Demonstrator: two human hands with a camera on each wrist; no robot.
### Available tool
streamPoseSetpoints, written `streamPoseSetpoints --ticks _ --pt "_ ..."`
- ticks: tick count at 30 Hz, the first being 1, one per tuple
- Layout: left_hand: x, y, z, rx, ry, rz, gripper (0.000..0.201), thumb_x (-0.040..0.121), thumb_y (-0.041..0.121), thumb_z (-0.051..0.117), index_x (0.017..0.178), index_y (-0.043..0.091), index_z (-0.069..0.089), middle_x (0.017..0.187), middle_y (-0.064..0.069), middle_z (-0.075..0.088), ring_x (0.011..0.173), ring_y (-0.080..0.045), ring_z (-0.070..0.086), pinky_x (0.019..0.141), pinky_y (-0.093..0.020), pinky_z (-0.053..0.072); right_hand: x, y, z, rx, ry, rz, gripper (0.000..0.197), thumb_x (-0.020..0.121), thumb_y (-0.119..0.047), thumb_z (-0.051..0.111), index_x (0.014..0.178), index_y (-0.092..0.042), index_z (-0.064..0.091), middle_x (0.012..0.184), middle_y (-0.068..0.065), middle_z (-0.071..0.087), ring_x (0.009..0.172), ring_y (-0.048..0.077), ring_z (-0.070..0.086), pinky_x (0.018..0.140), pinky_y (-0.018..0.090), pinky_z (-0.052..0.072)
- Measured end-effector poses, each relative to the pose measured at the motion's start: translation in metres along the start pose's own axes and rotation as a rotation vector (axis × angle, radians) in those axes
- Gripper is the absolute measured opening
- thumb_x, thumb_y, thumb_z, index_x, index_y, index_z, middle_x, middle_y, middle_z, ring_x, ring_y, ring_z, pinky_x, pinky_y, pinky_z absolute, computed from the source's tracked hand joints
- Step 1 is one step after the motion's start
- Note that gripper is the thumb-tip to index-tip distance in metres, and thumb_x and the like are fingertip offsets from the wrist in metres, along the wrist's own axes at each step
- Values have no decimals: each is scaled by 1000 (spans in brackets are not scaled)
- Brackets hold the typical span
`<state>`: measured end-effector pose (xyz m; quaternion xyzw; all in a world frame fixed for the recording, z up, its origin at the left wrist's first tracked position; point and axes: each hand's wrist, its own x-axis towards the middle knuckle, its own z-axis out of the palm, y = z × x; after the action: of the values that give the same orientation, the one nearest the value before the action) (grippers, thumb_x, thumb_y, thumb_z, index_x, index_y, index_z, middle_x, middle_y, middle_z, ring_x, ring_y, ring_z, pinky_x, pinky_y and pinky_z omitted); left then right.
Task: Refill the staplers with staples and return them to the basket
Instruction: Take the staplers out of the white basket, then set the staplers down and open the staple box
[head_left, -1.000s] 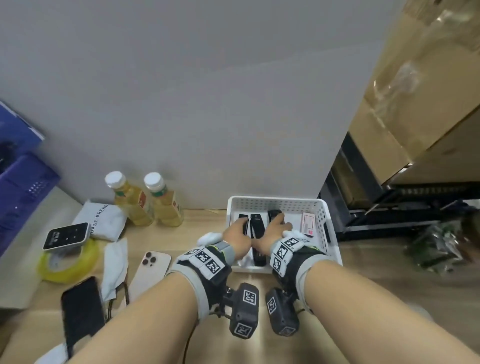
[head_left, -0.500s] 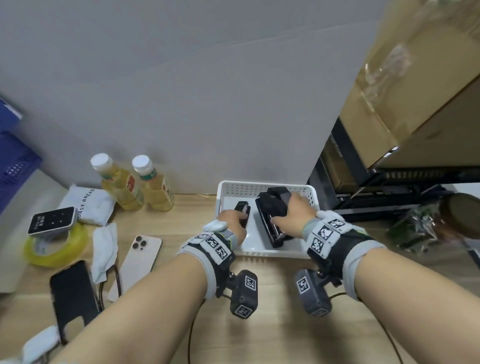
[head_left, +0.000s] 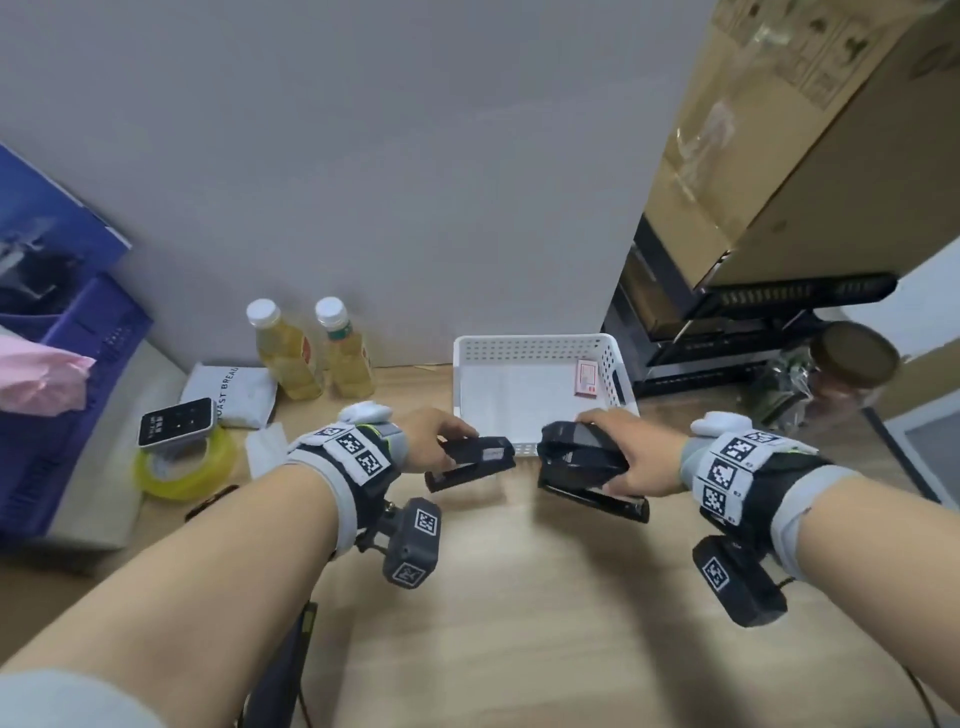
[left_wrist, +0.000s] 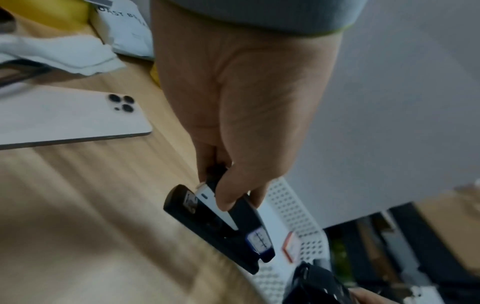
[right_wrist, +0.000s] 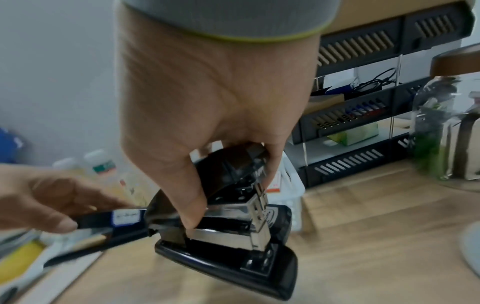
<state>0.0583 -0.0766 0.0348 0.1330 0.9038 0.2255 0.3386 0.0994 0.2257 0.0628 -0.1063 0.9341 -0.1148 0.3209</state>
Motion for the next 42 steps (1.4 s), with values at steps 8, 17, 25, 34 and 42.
streamPoseSetpoints --ticks 8,17,25,34,42 --pt "16 -23 73 -81 191 -53 57 81 -4 62 130 26 65 125 0 68 116 -20 61 96 -17 38 25 32 67 -341 -21 54 84 68 -29 74 138 -32 28 132 0 45 118 25 48 93 44 50" --pt "36 -33 88 -82 203 -68 55 73 0 69 120 30 70 120 4 71 112 -18 63 101 -28 45 48 48 40 -286 -47 -74 52 78 -59 63 122 -33 53 115 -11 59 100 16 60 73 30 47" --pt "47 -46 92 -158 177 -142 48 71 19 85 115 34 73 105 11 74 95 -8 66 86 -19 46 155 51 9 -86 153 202 42 94 -40 50 135 -31 49 143 11 39 121 36 52 101 42 44" --pt "50 -53 101 -241 224 -200 49 67 27 90 109 45 73 97 19 76 86 1 68 86 -23 54 198 51 16 -267 29 350 43 85 -29 48 124 -11 52 128 15 43 124 42 45 105 51 37" --pt "40 -50 107 -261 288 -241 54 72 25 85 124 31 69 117 6 73 106 -12 66 98 -26 48 178 25 27 40 382 137 23 101 -33 43 97 -16 59 116 16 43 84 32 49 79 38 47"
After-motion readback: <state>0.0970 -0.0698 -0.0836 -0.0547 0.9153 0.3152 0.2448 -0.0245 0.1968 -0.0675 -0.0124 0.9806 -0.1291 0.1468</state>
